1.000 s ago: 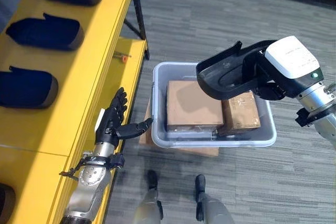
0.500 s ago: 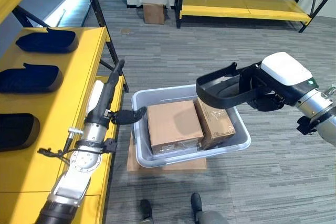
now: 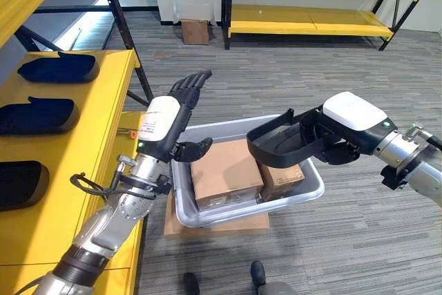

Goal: Move parts from the plastic box to the shelf.

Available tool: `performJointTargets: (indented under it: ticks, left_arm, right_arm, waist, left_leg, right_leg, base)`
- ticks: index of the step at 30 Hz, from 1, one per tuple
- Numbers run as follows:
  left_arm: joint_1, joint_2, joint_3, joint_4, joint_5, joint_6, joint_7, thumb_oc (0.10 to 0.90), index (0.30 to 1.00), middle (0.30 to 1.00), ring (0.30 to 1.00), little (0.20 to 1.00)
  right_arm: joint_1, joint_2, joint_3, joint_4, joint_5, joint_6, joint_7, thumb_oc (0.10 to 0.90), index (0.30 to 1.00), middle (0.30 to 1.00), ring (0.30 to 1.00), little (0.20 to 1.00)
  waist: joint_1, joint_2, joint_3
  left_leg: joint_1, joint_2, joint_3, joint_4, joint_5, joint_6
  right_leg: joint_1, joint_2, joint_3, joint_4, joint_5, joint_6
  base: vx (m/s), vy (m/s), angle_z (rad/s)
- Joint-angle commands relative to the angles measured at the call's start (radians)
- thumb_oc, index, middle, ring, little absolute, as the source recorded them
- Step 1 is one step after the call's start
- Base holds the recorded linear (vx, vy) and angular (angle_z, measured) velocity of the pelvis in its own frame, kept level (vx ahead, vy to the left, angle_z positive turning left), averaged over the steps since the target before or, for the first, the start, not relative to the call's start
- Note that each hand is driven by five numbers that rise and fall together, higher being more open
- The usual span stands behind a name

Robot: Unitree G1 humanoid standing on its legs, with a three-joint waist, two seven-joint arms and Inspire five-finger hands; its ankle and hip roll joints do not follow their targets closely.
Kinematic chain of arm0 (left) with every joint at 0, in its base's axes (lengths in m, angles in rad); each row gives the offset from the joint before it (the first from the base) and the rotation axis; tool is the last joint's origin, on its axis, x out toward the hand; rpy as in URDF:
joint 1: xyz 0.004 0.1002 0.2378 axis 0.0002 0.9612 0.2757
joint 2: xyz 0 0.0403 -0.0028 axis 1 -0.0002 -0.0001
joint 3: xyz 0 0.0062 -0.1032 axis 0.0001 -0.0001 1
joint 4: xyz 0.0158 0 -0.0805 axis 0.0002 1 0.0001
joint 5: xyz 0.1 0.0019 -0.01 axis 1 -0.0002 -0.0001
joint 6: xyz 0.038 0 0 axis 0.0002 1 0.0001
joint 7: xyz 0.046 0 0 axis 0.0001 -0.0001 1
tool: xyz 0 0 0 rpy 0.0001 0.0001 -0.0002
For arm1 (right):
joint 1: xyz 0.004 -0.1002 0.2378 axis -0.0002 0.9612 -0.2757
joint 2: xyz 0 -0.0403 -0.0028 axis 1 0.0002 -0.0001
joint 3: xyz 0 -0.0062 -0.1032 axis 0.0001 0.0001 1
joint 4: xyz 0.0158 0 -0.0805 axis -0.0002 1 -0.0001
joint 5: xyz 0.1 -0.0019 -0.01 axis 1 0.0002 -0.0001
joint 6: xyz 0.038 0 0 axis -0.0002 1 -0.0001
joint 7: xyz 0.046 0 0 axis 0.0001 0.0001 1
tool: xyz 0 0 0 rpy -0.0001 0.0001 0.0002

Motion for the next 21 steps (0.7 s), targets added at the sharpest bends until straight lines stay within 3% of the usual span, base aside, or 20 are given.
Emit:
performJointTargets:
  ticks: [1,21]
  left_arm:
    - [-0.122,0.069,-0.030,-0.072,0.027,-0.077,0.070,0.900,1.000,1.000,1.000,1.000]
    - [-0.075,0.062,-0.068,-0.107,0.022,-0.099,0.044,0.900,1.000,1.000,1.000,1.000]
  right_arm:
    - [-0.185,-0.040,0.024,0.000,0.084,-0.021,-0.096,0.400,0.300,0.300,0.300,0.300]
    - [-0.192,-0.033,0.031,0.002,0.064,-0.031,-0.123,0.400,0.300,0.300,0.300,0.300]
  waist:
    - [0.012,-0.043,-0.144]
    - [0.017,-0.044,-0.143]
  left_leg:
    - [0.075,0.082,-0.007,-0.007,-0.097,-0.054]
    - [0.086,0.080,-0.006,-0.007,-0.105,-0.052]
  right_leg:
    - [0.048,-0.026,0.042,-0.002,-0.064,0.069]
    - [0.059,-0.028,0.042,-0.002,-0.074,0.067]
  base:
    - [0.00,0.000,0.00]
    - [0.00,0.002,-0.01]
